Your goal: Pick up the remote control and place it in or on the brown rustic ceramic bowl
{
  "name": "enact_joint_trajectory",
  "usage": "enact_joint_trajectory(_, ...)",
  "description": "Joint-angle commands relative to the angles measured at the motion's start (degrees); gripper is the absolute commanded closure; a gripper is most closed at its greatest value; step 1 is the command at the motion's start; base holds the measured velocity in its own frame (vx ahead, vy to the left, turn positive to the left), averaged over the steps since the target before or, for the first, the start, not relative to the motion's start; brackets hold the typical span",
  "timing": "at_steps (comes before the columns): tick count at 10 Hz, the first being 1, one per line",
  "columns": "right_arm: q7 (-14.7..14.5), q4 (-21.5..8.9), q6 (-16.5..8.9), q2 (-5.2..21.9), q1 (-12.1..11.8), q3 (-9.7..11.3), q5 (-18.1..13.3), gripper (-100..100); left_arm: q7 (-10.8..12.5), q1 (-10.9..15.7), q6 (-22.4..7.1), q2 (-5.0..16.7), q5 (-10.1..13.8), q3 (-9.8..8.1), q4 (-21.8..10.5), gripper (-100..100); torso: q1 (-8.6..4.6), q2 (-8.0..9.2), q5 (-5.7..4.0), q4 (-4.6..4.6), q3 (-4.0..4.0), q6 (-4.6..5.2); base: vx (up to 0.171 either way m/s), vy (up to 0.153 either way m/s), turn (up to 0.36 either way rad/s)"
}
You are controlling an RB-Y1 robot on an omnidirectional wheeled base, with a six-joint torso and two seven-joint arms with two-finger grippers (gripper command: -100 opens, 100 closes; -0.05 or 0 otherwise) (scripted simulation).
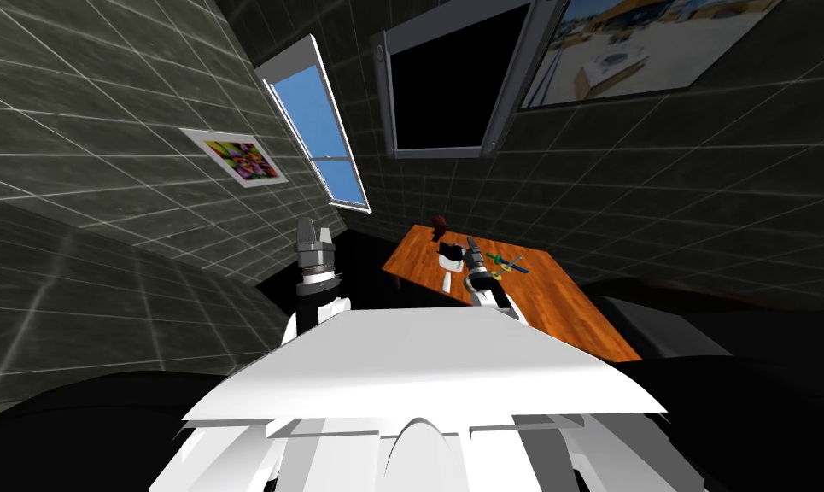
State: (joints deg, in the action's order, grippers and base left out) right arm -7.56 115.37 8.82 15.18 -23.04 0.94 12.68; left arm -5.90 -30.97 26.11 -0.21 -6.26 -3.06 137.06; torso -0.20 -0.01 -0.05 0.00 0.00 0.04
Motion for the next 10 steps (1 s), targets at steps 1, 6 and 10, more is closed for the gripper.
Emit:
enact_joint_trajectory(1, -0.46, -2.86, -1.86, 1.93, 0.75, 0.34, 2.3, -100, 0.0, 0.0, 0.0, 0.0, 0.0, 0.0, 0.0, 0, 0.0, 0.0, 0.0, 0.0, 0.0, 0.0, -0.021, -0.049, 0.274)
enact_joint_trajectory(6, -1.66, -10.59, -5.59, 4.97, 1.81, 1.25, 6.4, -100, 0.0, 0.01, 0.0, 0.0, 0.0, 0.0, 0.0, 0, -0.03, 0.01, 0.0, 0.01, 0.01, -0.03, -0.023, -0.046, 0.223)
enact_joint_trajectory(10, -3.11, -16.64, -9.5, 7.96, 2.96, 2.38, 10.74, -100, 0.0, -0.01, 0.0, 0.0, 0.0, 0.0, 0.0, 0, 0.02, -0.06, 0.01, -0.01, -0.03, 0.02, -0.016, -0.034, 0.225)
